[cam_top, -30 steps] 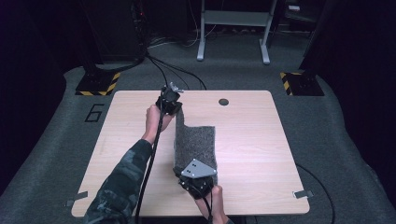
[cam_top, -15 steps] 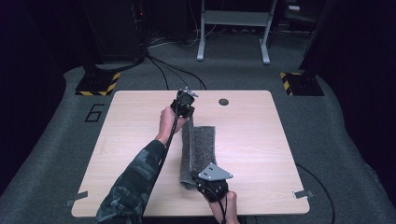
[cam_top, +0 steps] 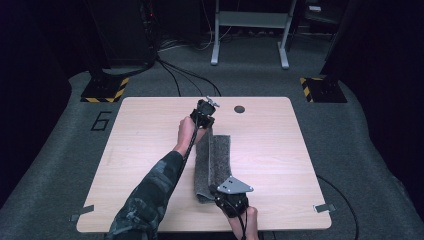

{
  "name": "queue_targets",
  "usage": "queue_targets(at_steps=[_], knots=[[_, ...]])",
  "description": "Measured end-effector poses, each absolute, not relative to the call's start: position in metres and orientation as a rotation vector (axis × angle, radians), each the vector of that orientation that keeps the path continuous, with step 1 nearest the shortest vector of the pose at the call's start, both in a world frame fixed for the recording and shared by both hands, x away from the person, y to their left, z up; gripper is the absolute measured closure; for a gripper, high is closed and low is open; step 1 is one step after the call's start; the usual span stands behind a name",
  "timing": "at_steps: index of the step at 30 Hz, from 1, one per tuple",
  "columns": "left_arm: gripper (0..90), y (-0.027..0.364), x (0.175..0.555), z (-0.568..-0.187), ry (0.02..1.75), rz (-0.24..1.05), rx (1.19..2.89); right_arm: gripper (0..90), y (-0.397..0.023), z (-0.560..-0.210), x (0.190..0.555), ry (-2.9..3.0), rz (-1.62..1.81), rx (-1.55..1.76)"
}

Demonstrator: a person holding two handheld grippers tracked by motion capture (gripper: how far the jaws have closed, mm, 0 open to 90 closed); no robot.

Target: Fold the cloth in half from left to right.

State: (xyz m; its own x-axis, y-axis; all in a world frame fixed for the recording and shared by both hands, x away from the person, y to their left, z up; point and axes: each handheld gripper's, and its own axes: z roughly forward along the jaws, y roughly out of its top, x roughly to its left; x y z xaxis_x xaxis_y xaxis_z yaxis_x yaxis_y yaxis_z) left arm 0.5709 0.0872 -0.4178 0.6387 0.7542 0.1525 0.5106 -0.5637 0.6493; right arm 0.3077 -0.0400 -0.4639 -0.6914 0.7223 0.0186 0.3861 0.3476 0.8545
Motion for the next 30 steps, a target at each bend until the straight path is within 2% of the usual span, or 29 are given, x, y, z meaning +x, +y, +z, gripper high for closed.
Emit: queue_targets(at_steps=[14, 15, 20, 23, 28, 30], knots=[[88.1, 0.062, 0.577, -0.434, 0.965, 0.546, 2.346, 87.0, -0.051, -0.478, 0.309, 2.258, 1.245, 1.025], [84.1, 0.061, 0.578, -0.436, 0.983, 0.544, 2.352, 86.9, -0.052, -0.478, 0.309, 2.259, 1.24, 1.034], [39.9, 0.066, 0.58, -0.445, 1.085, 0.489, 2.308, 83.8, -0.062, -0.493, 0.312, 2.274, 1.208, 1.098], [33.3, 0.075, 0.574, -0.447, 1.101, 0.479, 2.275, 76.8, -0.067, -0.502, 0.314, 2.287, 1.183, 1.135], [28.5, 0.096, 0.56, -0.449, 1.109, 0.444, 2.258, 53.1, -0.078, -0.505, 0.313, 2.29, 1.164, 1.186], [26.9, 0.103, 0.552, -0.451, 1.104, 0.437, 2.257, 47.9, -0.083, -0.504, 0.313, 2.288, 1.161, 1.19]])
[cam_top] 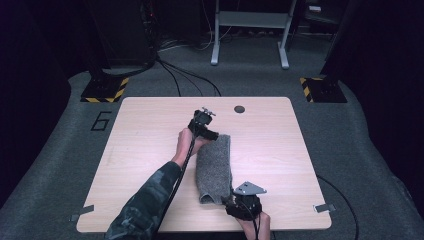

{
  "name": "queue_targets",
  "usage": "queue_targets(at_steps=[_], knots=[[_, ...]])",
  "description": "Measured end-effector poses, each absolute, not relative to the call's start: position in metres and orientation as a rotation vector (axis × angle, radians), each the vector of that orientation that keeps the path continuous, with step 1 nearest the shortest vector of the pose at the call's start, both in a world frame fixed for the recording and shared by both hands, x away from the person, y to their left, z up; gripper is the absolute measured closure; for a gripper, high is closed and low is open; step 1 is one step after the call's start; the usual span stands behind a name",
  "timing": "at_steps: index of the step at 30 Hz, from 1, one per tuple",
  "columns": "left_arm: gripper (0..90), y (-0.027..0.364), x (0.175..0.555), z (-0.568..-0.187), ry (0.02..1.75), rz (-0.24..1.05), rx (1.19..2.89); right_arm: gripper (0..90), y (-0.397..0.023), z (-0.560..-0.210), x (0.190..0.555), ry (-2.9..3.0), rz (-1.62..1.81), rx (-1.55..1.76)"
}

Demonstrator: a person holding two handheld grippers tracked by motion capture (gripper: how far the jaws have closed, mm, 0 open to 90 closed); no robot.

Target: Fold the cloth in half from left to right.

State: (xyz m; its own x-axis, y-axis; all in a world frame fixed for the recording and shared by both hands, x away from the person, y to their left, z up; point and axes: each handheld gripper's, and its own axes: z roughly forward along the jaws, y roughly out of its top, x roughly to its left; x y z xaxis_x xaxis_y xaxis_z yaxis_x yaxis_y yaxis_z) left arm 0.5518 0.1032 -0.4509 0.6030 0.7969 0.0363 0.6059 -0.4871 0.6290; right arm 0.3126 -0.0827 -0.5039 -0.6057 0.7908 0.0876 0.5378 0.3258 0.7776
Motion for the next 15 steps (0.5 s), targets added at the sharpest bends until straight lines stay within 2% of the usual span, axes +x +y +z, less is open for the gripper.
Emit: queue_targets(at_steps=[2, 6, 15], knots=[[24.0, 0.11, 0.542, -0.453, 1.095, 0.426, 2.258, 44.1, -0.089, -0.501, 0.313, 2.275, 1.159, 1.204], [22.1, 0.121, 0.52, -0.454, 1.062, 0.403, 2.271, 44.3, -0.099, -0.496, 0.32, 2.243, 1.161, 1.239], [21.0, 0.137, 0.45, -0.465, 0.987, 0.38, 2.286, 44.9, -0.091, -0.501, 0.335, 2.283, 1.073, 1.237]])
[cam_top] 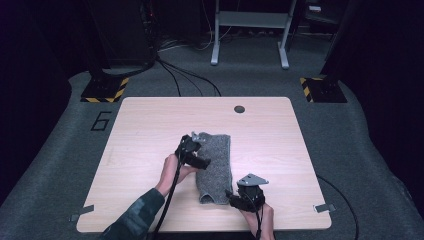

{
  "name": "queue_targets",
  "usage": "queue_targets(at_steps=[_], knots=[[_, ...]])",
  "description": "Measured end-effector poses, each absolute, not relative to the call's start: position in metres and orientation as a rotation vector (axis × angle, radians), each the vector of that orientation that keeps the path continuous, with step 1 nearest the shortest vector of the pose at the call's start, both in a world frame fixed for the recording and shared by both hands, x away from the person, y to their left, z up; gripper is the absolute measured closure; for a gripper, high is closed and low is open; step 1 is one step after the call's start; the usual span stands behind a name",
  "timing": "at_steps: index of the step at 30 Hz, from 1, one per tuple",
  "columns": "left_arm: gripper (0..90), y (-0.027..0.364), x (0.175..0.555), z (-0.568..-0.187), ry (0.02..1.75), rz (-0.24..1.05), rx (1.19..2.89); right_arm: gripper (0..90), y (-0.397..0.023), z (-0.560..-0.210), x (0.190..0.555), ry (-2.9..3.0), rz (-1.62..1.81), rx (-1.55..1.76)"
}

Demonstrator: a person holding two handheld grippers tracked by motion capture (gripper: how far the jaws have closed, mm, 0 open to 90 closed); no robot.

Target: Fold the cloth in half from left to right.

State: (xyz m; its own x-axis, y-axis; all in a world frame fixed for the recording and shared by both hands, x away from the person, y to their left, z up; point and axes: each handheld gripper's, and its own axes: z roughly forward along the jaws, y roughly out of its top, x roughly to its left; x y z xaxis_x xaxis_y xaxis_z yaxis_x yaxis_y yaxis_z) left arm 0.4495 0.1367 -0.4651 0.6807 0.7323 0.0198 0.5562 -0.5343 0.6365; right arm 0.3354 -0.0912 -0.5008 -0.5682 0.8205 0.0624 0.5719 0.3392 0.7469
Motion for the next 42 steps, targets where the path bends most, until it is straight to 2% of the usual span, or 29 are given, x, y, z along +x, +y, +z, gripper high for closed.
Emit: queue_targets(at_steps=[7, 15, 23, 29, 35, 42], knots=[[20.6, 0.143, 0.41, -0.49, 0.949, 0.313, 2.304, 44.5, -0.092, -0.506, 0.34, 2.278, 1.053, 1.262], [19.8, 0.147, 0.399, -0.507, 0.914, 0.365, 2.359, 44.6, -0.091, -0.515, 0.341, 2.298, 0.976, 1.28], [17.7, 0.168, 0.383, -0.496, 0.914, 0.333, 2.263, 42.6, -0.097, -0.516, 0.341, 2.304, 0.97, 1.259], [17.3, 0.164, 0.368, -0.504, 0.866, 0.284, 2.341, 40.4, -0.092, -0.514, 0.342, 2.309, 0.962, 1.228], [17.0, 0.164, 0.362, -0.511, 0.858, 0.345, 2.381, 39.1, -0.094, -0.518, 0.34, 2.306, 0.943, 1.246], [16.9, 0.167, 0.357, -0.514, 0.855, 0.38, 2.345, 37.6, -0.096, -0.52, 0.338, 2.29, 0.939, 1.221]])
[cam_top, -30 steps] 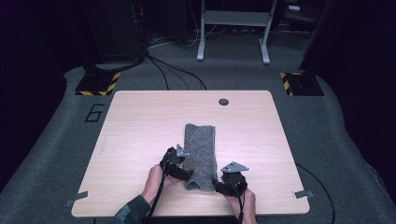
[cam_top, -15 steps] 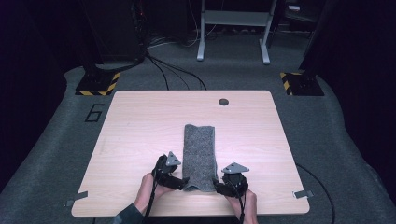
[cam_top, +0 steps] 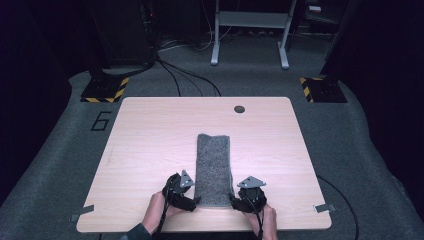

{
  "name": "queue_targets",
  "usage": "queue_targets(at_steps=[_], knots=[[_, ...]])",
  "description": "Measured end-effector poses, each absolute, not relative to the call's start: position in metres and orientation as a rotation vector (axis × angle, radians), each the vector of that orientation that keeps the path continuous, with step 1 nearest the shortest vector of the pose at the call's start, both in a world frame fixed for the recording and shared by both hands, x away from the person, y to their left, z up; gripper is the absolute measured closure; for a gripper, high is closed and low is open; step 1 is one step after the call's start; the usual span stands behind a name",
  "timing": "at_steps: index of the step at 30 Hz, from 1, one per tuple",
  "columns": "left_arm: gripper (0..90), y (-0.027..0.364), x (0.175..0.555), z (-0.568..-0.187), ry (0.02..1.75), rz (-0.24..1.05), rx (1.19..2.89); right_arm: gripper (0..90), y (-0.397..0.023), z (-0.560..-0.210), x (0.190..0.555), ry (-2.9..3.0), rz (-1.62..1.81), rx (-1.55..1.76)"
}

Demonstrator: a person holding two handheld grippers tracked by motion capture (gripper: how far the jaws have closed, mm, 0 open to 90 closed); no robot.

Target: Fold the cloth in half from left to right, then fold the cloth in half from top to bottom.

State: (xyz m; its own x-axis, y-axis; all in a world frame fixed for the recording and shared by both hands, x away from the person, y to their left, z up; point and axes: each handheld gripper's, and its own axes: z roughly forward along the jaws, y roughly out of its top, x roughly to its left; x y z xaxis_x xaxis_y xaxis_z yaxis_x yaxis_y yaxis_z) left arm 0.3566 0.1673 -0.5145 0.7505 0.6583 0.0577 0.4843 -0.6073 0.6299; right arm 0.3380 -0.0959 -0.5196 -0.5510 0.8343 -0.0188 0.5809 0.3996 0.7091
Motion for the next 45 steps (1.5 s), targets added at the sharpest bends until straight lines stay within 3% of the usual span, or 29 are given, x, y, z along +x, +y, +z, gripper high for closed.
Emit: queue_targets(at_steps=[5, 8, 23, 45], knots=[[16.4, 0.172, 0.357, -0.514, 0.872, 0.328, 2.334, 36.7, -0.1, -0.519, 0.339, 2.314, 0.957, 1.235], [14.7, 0.178, 0.362, -0.509, 0.89, 0.276, 2.301, 29.3, -0.107, -0.517, 0.344, 2.354, 1.033, 1.231], [9.6, 0.194, 0.434, -0.487, 1.04, 0.29, 2.194, 14.9, -0.109, -0.485, 0.398, 2.315, 1.097, 1.228], [3.2, 0.188, 0.508, -0.491, 1.159, 0.28, 2.148, 11.6, -0.095, -0.483, 0.468, 2.368, 1.054, 1.26]])
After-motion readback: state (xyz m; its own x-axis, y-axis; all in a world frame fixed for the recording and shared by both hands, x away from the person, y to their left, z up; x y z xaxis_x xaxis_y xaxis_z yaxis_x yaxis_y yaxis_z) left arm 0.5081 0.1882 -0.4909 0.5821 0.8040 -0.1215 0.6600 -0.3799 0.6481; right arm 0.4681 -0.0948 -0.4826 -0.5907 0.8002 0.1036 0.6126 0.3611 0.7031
